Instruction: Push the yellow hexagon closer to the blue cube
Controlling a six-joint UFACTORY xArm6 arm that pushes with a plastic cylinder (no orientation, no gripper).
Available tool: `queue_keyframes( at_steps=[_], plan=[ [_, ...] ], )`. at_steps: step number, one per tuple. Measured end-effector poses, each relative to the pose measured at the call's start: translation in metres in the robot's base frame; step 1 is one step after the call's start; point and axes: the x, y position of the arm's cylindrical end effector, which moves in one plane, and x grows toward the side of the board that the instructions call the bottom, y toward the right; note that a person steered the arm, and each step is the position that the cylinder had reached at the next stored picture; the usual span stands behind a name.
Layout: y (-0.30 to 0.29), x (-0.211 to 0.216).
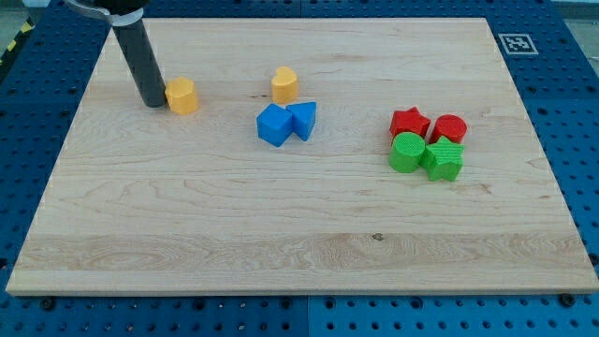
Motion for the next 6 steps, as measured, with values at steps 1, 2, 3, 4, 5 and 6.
queue_keyframes(
  at_steps=[1,2,3,4,5,6],
  plan=[
    [0.031,0.0],
    [0.048,0.0],
    [0.046,-0.03],
    [0.066,-0.035],
    [0.083,-0.005],
    [0.08,-0.005]
  ],
)
